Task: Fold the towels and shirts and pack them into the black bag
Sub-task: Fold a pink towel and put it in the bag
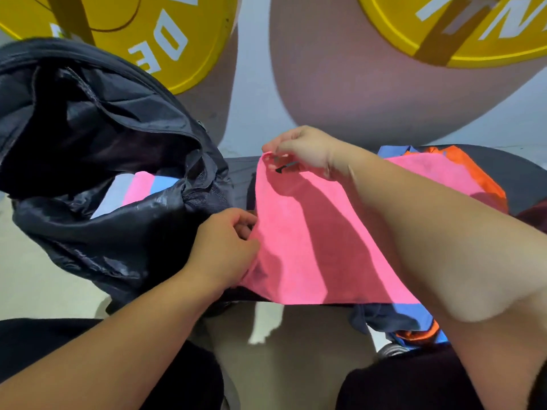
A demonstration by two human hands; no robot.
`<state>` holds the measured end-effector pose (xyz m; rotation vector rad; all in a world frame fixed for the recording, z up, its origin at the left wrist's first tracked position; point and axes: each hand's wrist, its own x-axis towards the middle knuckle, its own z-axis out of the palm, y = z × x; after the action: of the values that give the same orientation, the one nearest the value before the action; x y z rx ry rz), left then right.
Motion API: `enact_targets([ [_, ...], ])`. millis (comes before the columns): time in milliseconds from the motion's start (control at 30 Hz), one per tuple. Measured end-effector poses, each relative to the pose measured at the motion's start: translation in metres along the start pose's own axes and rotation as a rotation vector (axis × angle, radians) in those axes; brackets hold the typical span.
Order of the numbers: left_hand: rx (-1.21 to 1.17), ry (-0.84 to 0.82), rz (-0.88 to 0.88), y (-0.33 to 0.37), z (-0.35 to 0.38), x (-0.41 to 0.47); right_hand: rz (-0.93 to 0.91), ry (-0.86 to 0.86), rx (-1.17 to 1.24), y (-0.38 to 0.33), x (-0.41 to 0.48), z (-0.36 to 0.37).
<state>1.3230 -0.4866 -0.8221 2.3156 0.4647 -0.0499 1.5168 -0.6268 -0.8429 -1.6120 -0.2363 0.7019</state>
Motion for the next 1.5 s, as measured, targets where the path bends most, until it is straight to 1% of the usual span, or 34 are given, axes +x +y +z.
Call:
enact_targets([
  [67, -0.048, -0.084, 0.037, 0.009, 0.031, 0.004, -0.025, 0.089, -0.009, 0.007, -0.007, -0.023],
  [100, -0.053, -0.128, 0.055, 0.015, 0.048, 0.005, -0.042, 0.139, -0.06, 0.013, -0.012, -0.036],
  [167, -0.073, -0.203, 0.093, 0.025, 0.084, 0.009, -0.063, 0.239, -0.221, 0.028, -0.023, -0.06],
  [233, -0.143, -0.252, 0.089, 0.035, 0.119, 0.011, -0.033, 0.377, -0.402, 0.047, -0.033, -0.083],
  [267, -0.152, -0.269, 0.082, 0.038, 0.134, 0.012, -0.01, 0.439, -0.463, 0.057, -0.037, -0.093],
  [300, -0.138, -0.288, 0.083, 0.04, 0.146, 0.012, 0.005, 0.467, -0.487, 0.066, -0.042, -0.101],
  [433, -0.007, -0.337, 0.191, 0.036, 0.174, 0.002, 0.019, 0.414, -0.45, 0.089, -0.056, -0.118],
  [533, 0.096, -0.375, 0.318, 0.022, 0.172, -0.015, 0.039, 0.392, -0.515, 0.095, -0.06, -0.12],
  [667, 0.369, -0.425, 0.562, 0.002, 0.162, -0.031, 0.071, 0.345, -0.62, 0.096, -0.063, -0.118],
  [733, 0.45, -0.428, 0.63, -0.005, 0.162, -0.033, 0.081, 0.321, -0.649, 0.094, -0.066, -0.117],
  [867, 0.348, -0.456, 0.593, -0.009, 0.158, -0.03, 0.11, 0.259, -0.617, 0.092, -0.065, -0.111],
  [967, 0.286, -0.461, 0.577, -0.009, 0.153, -0.026, 0.083, 0.281, -0.536, 0.091, -0.064, -0.103],
  [1067, 0.213, -0.486, 0.533, -0.009, 0.146, -0.024, 0.06, 0.265, -0.547, 0.085, -0.068, -0.097],
  [1133, 0.161, -0.485, 0.496, -0.007, 0.143, -0.022, 0.038, 0.277, -0.505, 0.083, -0.069, -0.097],
  [1233, 0.009, -0.47, 0.431, 0.003, 0.139, -0.023, 0.024, 0.328, -0.299, 0.075, -0.073, -0.104],
  [1300, -0.069, -0.44, 0.49, 0.014, 0.142, -0.025, 0.022, 0.362, -0.137, 0.069, -0.079, -0.115],
  [1367, -0.12, -0.437, 0.534, 0.026, 0.151, -0.028, 0.034, 0.402, -0.071, 0.07, -0.087, -0.13],
  [1433, -0.078, -0.478, 0.523, 0.037, 0.163, -0.03, 0.037, 0.459, -0.134, 0.078, -0.093, -0.143],
  [1500, 0.053, -0.542, 0.519, 0.043, 0.176, -0.031, 0.044, 0.466, -0.35, 0.087, -0.1, -0.151],
])
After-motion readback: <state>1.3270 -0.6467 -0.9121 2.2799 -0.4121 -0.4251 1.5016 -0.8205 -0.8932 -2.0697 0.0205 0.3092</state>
